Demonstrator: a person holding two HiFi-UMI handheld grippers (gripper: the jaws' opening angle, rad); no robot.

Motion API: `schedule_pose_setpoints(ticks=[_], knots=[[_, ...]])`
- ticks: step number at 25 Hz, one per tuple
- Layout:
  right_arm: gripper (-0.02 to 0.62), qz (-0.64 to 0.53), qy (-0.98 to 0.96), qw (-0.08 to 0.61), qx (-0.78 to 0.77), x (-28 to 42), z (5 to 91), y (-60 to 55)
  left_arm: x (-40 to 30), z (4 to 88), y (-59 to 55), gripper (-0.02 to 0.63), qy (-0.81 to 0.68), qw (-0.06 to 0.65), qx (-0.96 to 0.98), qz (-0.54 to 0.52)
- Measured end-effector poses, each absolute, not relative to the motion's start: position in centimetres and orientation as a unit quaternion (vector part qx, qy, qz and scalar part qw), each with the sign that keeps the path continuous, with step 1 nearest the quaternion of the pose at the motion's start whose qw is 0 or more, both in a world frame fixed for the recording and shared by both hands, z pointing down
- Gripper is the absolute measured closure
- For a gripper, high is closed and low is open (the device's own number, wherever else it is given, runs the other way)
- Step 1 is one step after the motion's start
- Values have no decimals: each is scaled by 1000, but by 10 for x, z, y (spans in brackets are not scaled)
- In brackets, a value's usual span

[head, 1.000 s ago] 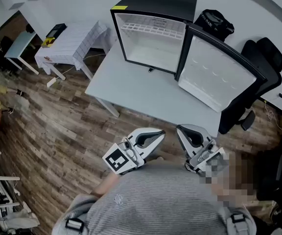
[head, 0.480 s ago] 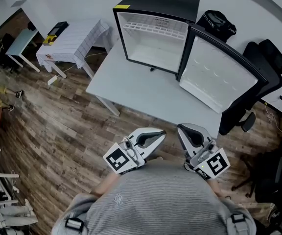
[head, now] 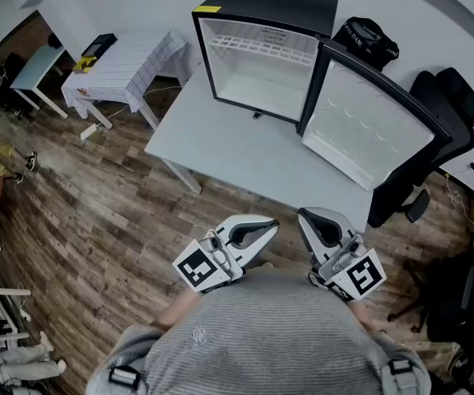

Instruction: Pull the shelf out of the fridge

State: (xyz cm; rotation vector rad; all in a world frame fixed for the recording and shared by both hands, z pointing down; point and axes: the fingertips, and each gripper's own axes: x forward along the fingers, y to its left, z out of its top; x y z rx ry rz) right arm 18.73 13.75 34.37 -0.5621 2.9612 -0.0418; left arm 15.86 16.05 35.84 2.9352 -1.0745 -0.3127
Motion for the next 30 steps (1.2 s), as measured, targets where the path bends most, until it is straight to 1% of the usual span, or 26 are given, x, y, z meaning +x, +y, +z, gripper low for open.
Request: schedule_pose_setpoints(ticks=[30], knots=[[583, -15, 979, 70, -192, 195, 344, 130, 167, 358, 157, 595, -342, -3, 935, -96]])
